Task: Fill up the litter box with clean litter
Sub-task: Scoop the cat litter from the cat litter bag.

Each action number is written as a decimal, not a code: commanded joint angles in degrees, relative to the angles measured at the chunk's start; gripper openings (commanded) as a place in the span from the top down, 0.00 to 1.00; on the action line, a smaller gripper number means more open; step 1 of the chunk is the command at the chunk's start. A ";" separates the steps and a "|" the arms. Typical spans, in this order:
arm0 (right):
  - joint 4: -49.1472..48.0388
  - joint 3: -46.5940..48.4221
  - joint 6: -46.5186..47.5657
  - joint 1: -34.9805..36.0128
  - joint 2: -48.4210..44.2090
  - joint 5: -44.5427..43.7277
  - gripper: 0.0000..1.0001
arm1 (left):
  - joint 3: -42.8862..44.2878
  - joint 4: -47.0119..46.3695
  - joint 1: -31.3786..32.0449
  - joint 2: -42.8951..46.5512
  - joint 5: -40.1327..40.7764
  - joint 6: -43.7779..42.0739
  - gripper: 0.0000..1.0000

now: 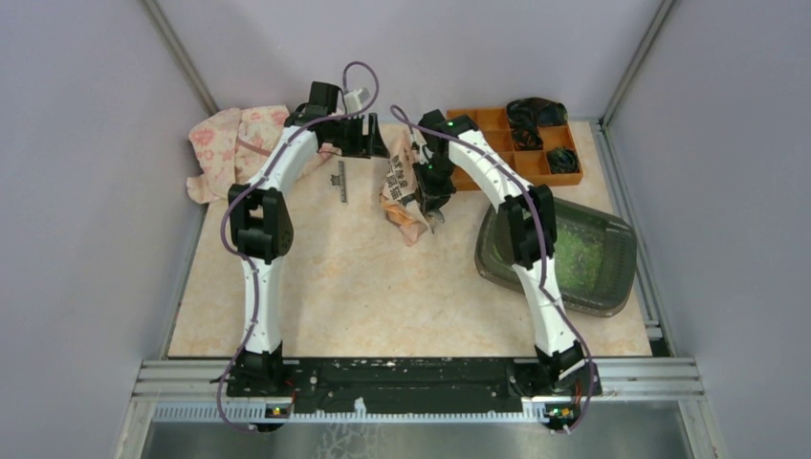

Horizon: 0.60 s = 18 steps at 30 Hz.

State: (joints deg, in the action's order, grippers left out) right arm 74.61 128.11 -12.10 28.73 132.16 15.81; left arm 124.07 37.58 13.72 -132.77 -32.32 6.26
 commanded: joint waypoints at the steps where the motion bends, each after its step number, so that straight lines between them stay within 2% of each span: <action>1: 1.03 6.40 -1.39 -0.19 4.46 0.89 1.00 | 1.18 0.24 -0.36 -0.77 -0.03 -1.14 0.21; 6: -1.98 7.72 -2.87 -0.83 6.75 -3.44 1.00 | 1.79 0.39 -0.36 -1.80 -0.31 -1.08 0.21; 14: -15.46 -2.36 -6.45 -0.34 2.71 -10.12 1.00 | 2.05 0.51 -0.36 -2.57 -0.21 -1.16 0.21; 18: -19.77 -4.15 -7.10 0.24 2.20 -13.89 1.00 | 2.01 0.73 -0.36 -2.57 -0.11 -1.33 0.21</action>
State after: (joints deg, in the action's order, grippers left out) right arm 64.25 126.28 -16.84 29.02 135.06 11.33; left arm 124.07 37.74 13.69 -134.10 -32.29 6.13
